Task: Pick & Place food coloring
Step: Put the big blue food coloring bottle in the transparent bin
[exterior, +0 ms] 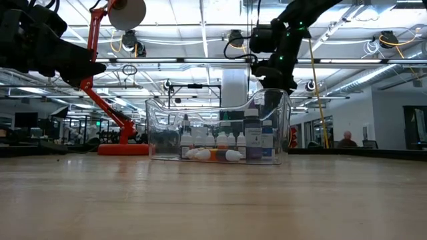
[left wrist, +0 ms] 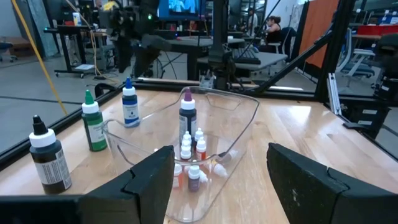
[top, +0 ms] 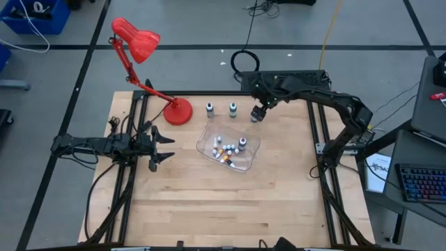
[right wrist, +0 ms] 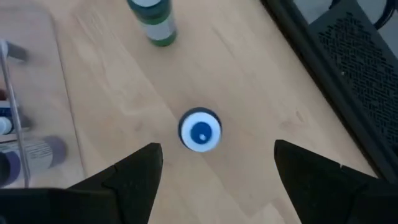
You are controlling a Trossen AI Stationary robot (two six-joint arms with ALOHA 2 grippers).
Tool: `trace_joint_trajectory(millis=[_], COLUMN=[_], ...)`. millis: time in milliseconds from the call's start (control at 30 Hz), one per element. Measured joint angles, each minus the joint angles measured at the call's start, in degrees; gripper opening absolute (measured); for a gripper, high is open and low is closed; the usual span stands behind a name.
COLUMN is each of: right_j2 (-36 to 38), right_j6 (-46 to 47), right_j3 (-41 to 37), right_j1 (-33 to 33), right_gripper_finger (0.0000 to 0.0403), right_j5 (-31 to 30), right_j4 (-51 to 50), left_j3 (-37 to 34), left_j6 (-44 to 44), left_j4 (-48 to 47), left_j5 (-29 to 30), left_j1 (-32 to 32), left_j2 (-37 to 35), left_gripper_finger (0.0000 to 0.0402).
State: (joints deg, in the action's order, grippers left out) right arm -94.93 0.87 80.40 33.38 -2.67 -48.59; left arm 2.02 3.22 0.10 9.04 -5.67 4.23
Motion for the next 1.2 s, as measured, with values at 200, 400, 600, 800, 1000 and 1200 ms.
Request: trace_joint_trajectory(millis=[200,400,600,800,1000,1200], right_j2=[-3.1,-5.8,-6.4,-6.4,-6.4,-6.4], right_j6=[-0.7,-0.7,-1.5,-1.6,-1.6,-1.7], right_j3=[0.0,0.0,0.0,-0.4,-1.8,-2.3], right_j1=[-0.8,-0.8,-0.8,-0.4,0.1,0.2], right_gripper_finger=[0.0293,0.0293,0.0293,0.0287,0.0275,0.0266], right_j5=[0.0,0.0,0.0,0.0,0.0,0.0], right_j4=[0.8,1.8,3.4,3.2,4.8,6.2], left_j3=[0.0,0.0,0.0,0.0,0.0,0.0], left_j6=[0.0,0.0,0.0,0.0,0.0,0.0], left_j4=[0.1,0.1,0.1,0.1,0.1,0.1], left_j5=[0.0,0.0,0.0,0.0,0.0,0.0], left_j1=[0.0,0.0,0.0,0.0,0.0,0.0], left_j2=[0.0,0.0,0.0,0.0,0.0,0.0], left_gripper_finger=[0.0253,0.0253,0.0253,0.0253,0.0253,0.0253])
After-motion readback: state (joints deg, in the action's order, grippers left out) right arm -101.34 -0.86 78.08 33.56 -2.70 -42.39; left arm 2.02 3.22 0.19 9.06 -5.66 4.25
